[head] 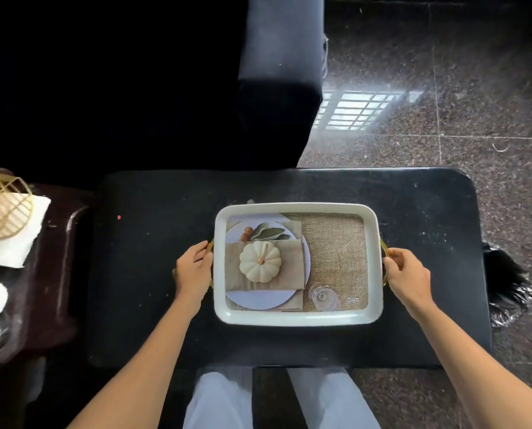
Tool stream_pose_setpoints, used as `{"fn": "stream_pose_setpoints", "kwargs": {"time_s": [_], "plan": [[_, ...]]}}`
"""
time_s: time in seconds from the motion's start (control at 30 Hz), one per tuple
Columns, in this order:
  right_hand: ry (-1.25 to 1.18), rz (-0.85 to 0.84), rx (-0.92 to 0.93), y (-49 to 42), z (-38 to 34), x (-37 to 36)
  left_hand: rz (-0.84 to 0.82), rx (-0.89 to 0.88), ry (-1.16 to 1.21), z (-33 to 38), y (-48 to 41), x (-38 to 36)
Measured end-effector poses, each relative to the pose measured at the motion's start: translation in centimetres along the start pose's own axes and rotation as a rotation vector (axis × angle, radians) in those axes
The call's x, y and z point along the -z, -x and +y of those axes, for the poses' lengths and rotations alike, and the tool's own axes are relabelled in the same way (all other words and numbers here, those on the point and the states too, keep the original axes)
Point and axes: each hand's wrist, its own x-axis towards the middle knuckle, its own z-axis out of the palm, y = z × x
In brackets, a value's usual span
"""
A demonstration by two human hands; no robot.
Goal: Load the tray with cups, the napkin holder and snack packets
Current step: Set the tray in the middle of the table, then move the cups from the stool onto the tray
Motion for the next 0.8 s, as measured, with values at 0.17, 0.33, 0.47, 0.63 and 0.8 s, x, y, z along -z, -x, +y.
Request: {"fn": "stream_pose_setpoints", "kwargs": {"time_s": [0.17,0.33,0.47,0.63,0.8], "plan": [[0.164,0.093,0.222,2.9,-1.9,0.8,-0.025,-0.197,-0.256,-1.4,2.9,2.5],[0.337,-0.039,0.444,8.4,-6.3,-1.4,0.091,-0.359,-0.52,-3.6,6.8,5.7],[0.534,-0.128,0.755,13.5,-10.4,-5.7,0.196,-0.356,-0.638,-5.7,9.4,9.0],[0.744,-0.21,1.037,20.9,-15.8,-12.8,0.37,-0.265,-0.66,-9.2,10.5,15.6],[0.804,-0.295,1.267,27.4,-21.4,-20.2,0.484,-0.162,-0.656,-13.2,9.0,23.8]]}}
